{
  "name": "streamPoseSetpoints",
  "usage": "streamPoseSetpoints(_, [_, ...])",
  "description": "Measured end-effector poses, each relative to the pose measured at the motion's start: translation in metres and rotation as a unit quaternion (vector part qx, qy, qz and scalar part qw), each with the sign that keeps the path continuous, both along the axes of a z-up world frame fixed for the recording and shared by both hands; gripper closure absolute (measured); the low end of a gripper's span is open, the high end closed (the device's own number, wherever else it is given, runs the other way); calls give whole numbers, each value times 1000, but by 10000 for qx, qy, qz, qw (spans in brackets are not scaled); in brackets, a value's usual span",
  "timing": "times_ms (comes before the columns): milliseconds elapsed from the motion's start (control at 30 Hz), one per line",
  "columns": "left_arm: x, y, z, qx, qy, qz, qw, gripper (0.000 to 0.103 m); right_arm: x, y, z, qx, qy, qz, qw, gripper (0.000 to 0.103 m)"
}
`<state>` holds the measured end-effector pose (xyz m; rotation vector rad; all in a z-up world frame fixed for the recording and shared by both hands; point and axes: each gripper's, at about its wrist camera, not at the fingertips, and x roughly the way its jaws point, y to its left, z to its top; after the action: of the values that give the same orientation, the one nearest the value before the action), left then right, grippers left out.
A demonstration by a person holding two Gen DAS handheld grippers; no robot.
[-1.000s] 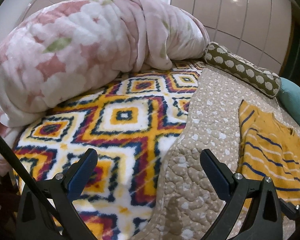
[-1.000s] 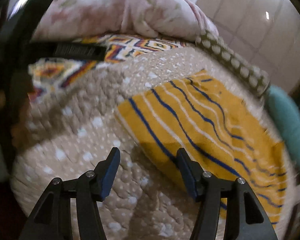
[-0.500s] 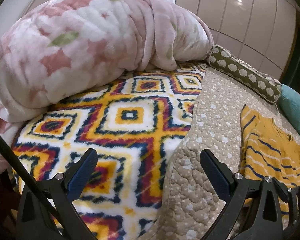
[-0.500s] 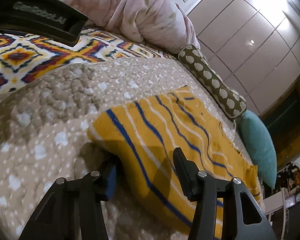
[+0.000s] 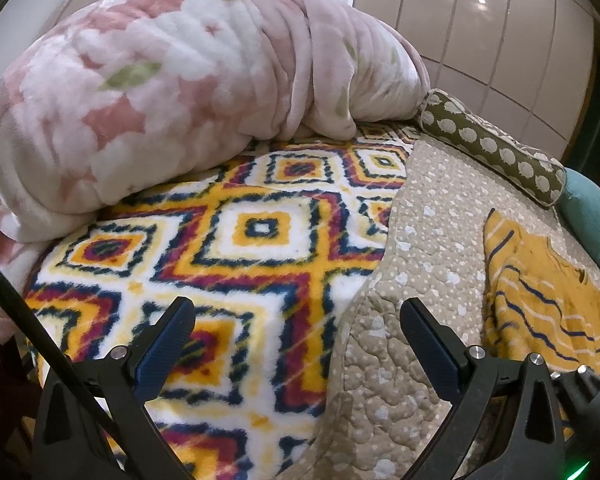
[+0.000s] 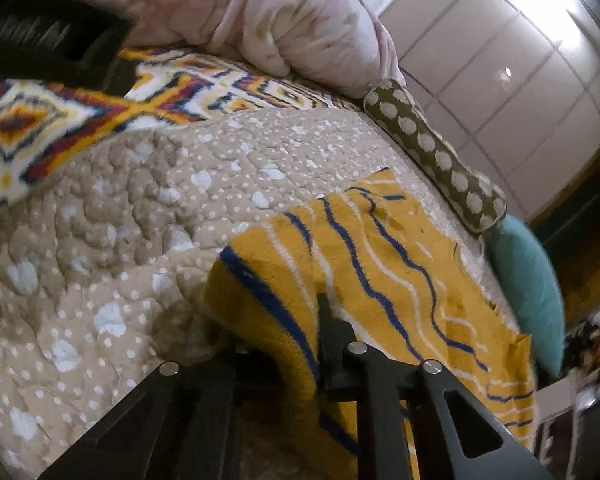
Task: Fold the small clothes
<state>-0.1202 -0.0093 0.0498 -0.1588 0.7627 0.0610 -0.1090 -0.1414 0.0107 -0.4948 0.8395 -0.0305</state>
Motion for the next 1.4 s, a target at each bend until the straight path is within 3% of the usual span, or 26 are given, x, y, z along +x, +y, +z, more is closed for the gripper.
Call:
streamPoseSetpoints(100, [0, -1, 0, 19, -14, 14, 10000, 1, 3, -33, 33, 1046, -115, -379, 9937, 91])
streamPoseSetpoints(200, [-3, -5, 2, -31, -113, -6, 9999, 1, -6, -88, 76, 2052, -524, -866, 9735, 92])
streamPoseSetpoints(333, [-15, -24, 9, -53, -371, -225, 9990, 1, -55, -193, 115, 3165, -1167, -1699, 9259, 92])
streamPoseSetpoints(367, [-17, -30, 10, -70, -414, -304, 9987, 1, -74, -228, 116, 3442, -1289, -1996, 9083, 92])
streamPoseSetpoints(467, [-28, -53, 12, -218, -514, -688, 9961, 1, -131, -309, 92, 3985, -1444, -2865, 8592, 92])
streamPoseSetpoints(567, [-33, -84, 14, -320, -454, -1124, 9921, 1, -164, -354, 44, 4167, -1049, -3468, 8337, 92])
streamPoseSetpoints(667, [-39, -124, 21, -222, -386, -1680, 9848, 1, -184, -371, 12, 4867, -948, -3352, 8011, 92])
streamPoseSetpoints(733, [-47, -154, 27, -118, -358, -2102, 9769, 1, -185, -372, 8, 5034, -973, -3185, 7973, 92])
streamPoseSetpoints(833, [-61, -197, 36, 121, -362, -2641, 9637, 1, -184, -369, 8, 4980, -928, -2953, 8100, 92])
streamPoseSetpoints(900, [-68, -225, 41, 203, -336, -2936, 9551, 1, -186, -370, 7, 5004, -934, -2852, 8121, 92])
streamPoseSetpoints(1033, [-71, -276, 39, 162, -140, -3360, 9416, 1, -203, -386, 3, 5368, -1024, -2798, 7894, 91])
streamPoseSetpoints(1133, [-72, -312, 22, 371, 113, -3602, 9321, 1, -221, -398, 4, 5556, -1181, -2850, 7721, 86])
streamPoseSetpoints(1167, [-72, -323, 13, 521, 224, -3689, 9277, 2, -229, -400, 6, 5533, -1248, -2880, 7716, 85])
streamPoseSetpoints(1200, [-72, -333, 0, 768, 358, -3743, 9234, 3, -235, -402, 9, 5437, -1312, -2932, 7754, 80])
streamPoseSetpoints(1267, [-73, -340, -15, 813, 484, -3766, 9215, 6, -249, -405, 17, 5215, -1409, -2975, 7872, 74])
streamPoseSetpoints(1333, [-67, -335, -17, 530, 621, -3714, 9249, 9, -257, -409, 24, 5032, -1482, -2992, 7971, 73])
streamPoseSetpoints(1400, [-61, -330, -12, 194, 894, -3763, 9220, 23, -262, -415, 30, 4904, -1556, -2997, 8034, 73])
